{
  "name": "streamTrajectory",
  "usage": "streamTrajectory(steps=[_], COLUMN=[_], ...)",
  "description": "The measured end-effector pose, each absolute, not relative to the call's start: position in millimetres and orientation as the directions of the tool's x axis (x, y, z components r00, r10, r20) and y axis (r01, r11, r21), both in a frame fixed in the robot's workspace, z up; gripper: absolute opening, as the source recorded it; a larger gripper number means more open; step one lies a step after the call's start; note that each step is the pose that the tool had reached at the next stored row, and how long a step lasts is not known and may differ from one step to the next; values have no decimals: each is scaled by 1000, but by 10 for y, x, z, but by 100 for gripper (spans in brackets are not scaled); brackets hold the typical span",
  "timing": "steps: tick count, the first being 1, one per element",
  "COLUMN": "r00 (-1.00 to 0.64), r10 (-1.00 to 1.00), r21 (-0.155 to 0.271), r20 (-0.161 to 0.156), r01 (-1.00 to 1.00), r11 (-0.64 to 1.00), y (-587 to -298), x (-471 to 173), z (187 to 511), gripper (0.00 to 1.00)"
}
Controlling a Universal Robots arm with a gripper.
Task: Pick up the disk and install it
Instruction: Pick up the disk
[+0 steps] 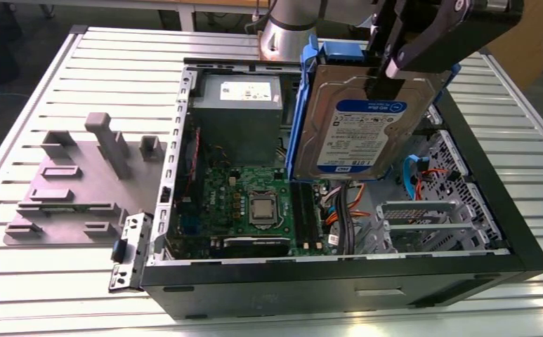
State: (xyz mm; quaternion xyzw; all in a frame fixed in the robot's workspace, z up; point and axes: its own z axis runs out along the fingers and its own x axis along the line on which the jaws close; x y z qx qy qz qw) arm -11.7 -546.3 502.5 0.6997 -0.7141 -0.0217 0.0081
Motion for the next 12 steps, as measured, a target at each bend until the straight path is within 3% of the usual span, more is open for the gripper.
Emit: streamTrajectory(steps=[12], r00=[-21], r10=[-1000], r21=[42], r20=[-19], r01=[-999], r11=[20], y=[-5505], x=[-117], z=[4942], gripper=[35])
